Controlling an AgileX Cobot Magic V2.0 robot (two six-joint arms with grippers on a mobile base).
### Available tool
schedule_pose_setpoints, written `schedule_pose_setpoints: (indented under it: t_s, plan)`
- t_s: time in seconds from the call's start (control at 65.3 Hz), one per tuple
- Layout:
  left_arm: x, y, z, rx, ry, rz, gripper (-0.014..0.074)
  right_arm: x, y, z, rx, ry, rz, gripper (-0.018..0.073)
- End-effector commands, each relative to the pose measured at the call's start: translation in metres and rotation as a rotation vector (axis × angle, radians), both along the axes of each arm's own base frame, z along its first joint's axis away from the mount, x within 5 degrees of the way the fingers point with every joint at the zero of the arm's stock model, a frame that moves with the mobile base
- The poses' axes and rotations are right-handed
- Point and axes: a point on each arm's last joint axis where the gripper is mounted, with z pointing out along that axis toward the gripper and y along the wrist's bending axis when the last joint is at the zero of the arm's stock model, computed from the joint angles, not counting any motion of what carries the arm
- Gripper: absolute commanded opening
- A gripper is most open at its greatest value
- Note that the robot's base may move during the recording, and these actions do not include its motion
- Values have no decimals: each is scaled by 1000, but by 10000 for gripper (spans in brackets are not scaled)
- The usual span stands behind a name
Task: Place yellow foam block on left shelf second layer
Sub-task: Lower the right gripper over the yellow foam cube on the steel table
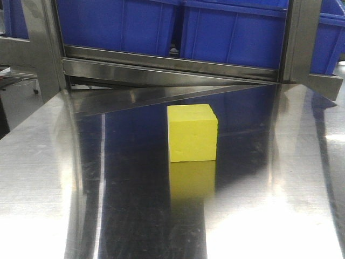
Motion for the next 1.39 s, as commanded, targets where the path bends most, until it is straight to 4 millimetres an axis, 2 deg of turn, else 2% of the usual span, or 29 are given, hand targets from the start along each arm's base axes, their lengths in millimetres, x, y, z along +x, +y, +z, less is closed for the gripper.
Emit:
schedule_pose_setpoints:
  t_s: [0.0,0.72,0.812,0.889,1.042,1.211,1.302,1.379]
  plan:
    - [1,-1,-1,-7,-53,-14,136,-2,-1,17,-15,-118,-12,66]
    - [1,-1,-1,-7,-53,-14,136,-3,-1,17,-16,-123,-12,66]
    - [1,-1,-1,-7,-53,-14,136,-4,-1,22,-16,-145,-13,66]
    - [1,-1,-1,-7,-53,-14,136,-6,0,37,-17,-169,-12,66]
    - [1,-1,-1,-7,-53,-14,136,-10,0,79,-18,-152,-3,66]
    - [1,-1,-1,-7,-53,-14,136,11,1,125,-12,40,18,89]
    - [1,-1,-1,-7,-53,-14,136,25,4,145,-12,131,55,174]
    - [1,-1,-1,-7,-53,-14,136,39,8,162,-15,205,107,313]
